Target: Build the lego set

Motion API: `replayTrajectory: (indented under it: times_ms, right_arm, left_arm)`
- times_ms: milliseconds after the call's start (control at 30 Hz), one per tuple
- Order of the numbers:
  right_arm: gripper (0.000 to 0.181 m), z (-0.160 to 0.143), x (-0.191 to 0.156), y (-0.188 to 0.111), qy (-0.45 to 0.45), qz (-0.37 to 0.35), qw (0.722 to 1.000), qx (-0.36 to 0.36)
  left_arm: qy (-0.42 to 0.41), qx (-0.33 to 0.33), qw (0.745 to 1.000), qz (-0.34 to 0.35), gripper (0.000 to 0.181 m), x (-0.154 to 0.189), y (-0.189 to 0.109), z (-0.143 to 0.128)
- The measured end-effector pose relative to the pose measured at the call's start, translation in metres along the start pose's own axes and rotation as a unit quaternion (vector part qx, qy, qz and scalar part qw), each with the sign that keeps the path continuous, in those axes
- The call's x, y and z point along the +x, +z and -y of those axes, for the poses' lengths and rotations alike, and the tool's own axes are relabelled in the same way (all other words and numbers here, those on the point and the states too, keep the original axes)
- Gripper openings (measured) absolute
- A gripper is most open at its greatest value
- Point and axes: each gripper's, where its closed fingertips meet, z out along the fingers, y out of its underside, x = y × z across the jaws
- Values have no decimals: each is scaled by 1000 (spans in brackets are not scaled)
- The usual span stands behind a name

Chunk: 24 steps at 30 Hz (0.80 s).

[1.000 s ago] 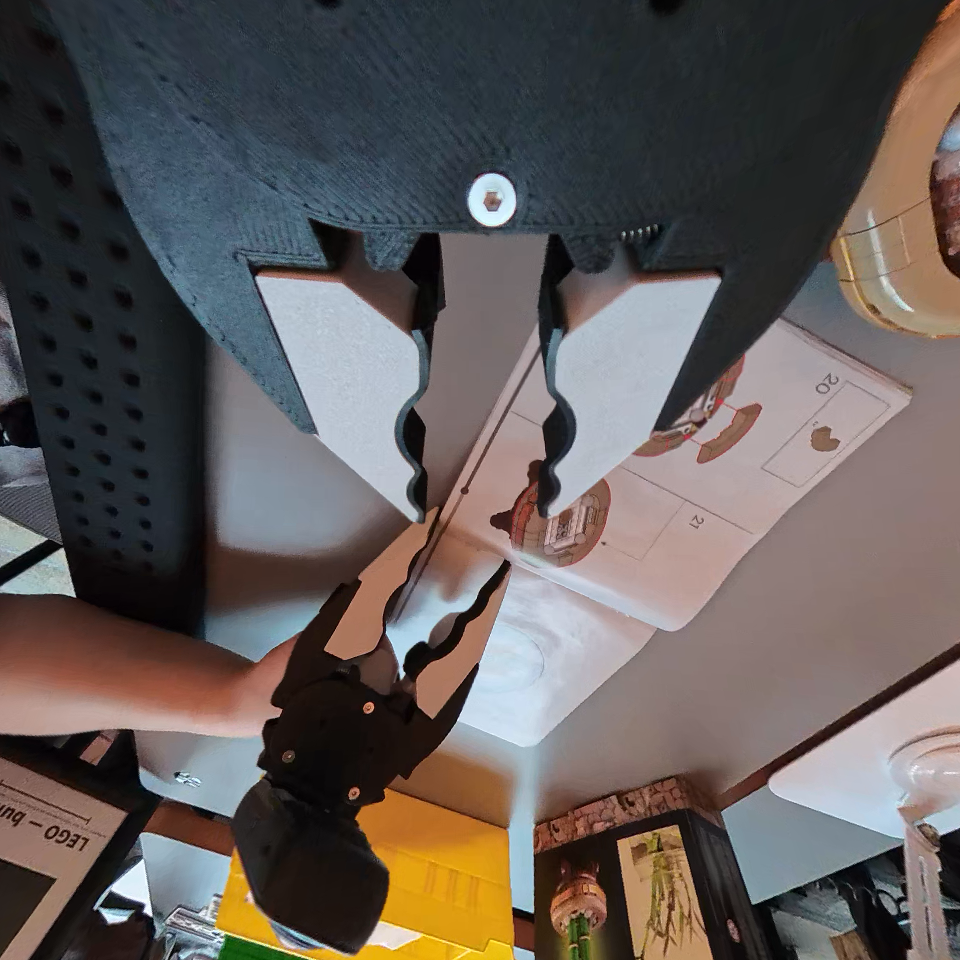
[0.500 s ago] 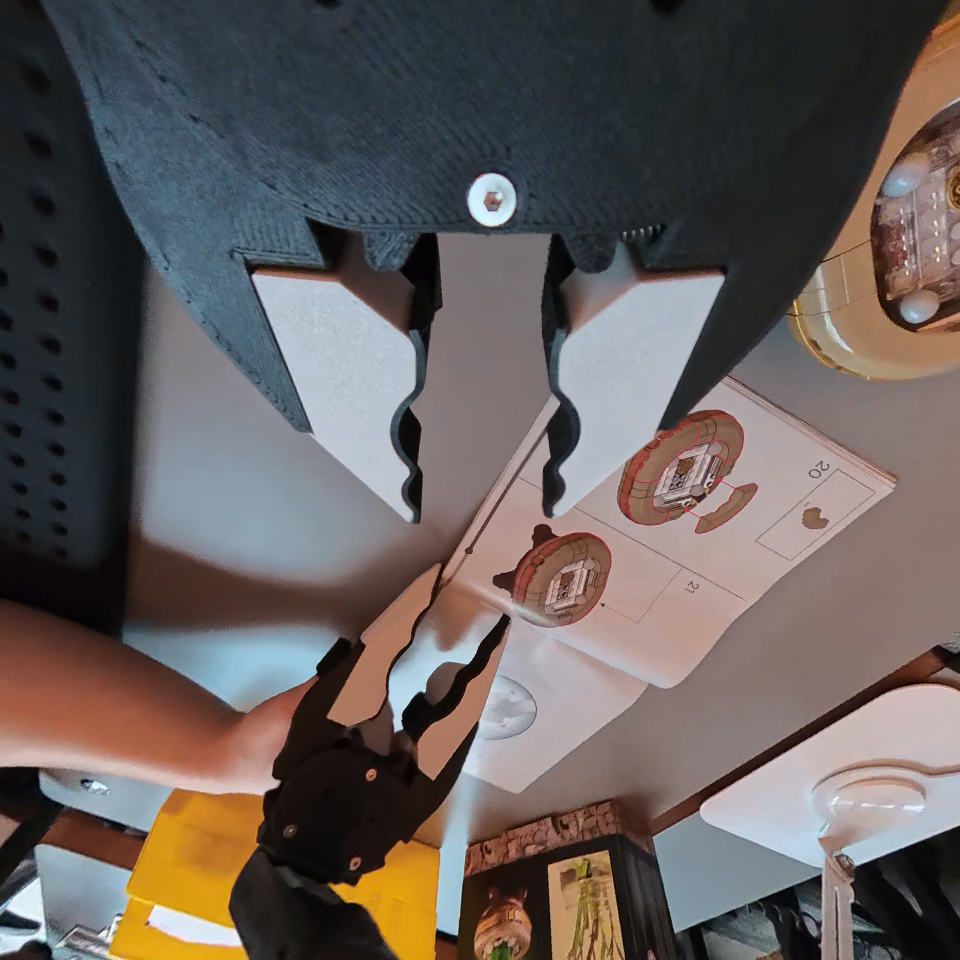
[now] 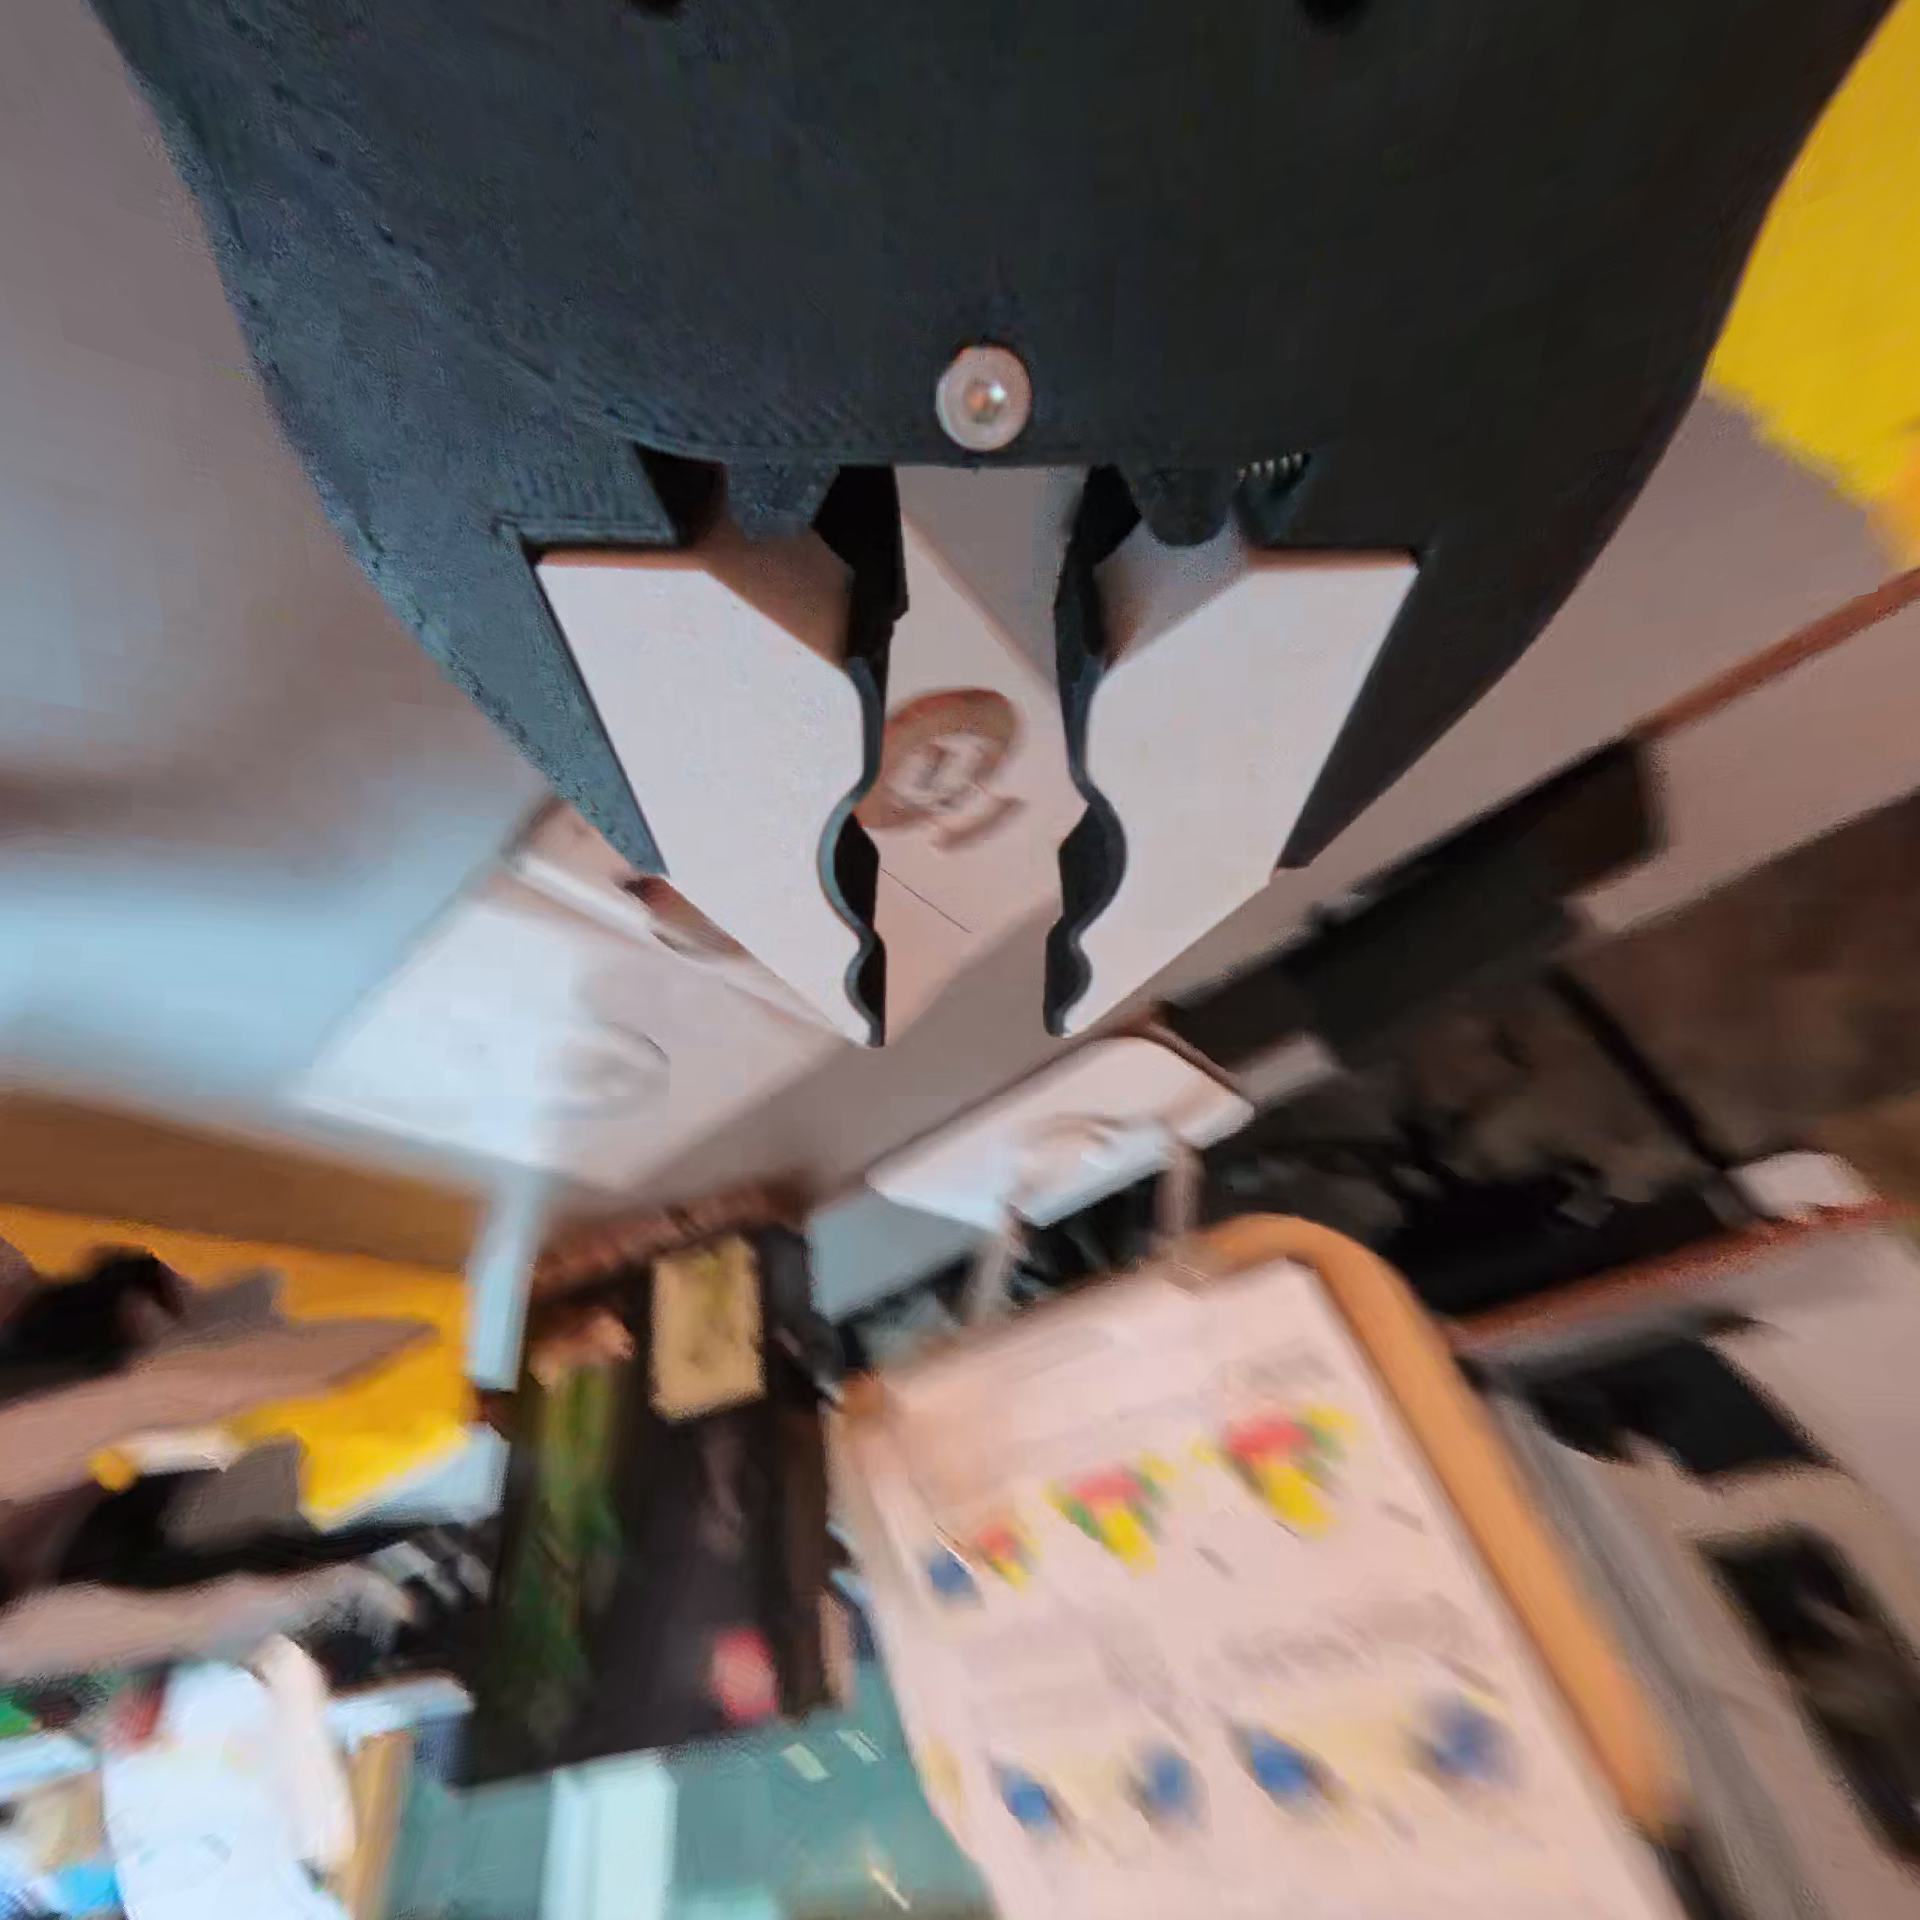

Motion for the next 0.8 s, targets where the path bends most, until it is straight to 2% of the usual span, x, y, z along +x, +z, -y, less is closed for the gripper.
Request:
replayTrajectory:
  times_ms: [67,167,333,433,533,633,800]
  right_arm:
    - [74,-10,9,1,29,-10,999,-8]
    - [70,-31,17,4,7,-22,999,-44]
    - [69,-33,20,4,41,-12,998,-41]
    - [68,-38,25,3,20,-21,998,-54]
    - [66,-46,34,1,7,-33,997,-72]
    - [64,-50,40,-1,43,-29,996,-66]
    - [64,-60,40,1,67,-20,995,-74]
  left_arm:
    - [-9,46,995,89,31,-34,-22,17]
    - [-26,17,984,173,44,-73,-39,7]
    - [-81,-31,964,251,40,-104,-49,-23]
    - [-142,-45,949,279,32,-118,-59,-38]
    - [-213,15,941,261,31,-123,-64,-31]
    - [-276,71,933,219,28,-121,-65,-21]
    - [-301,112,925,201,25,-123,-71,-13]
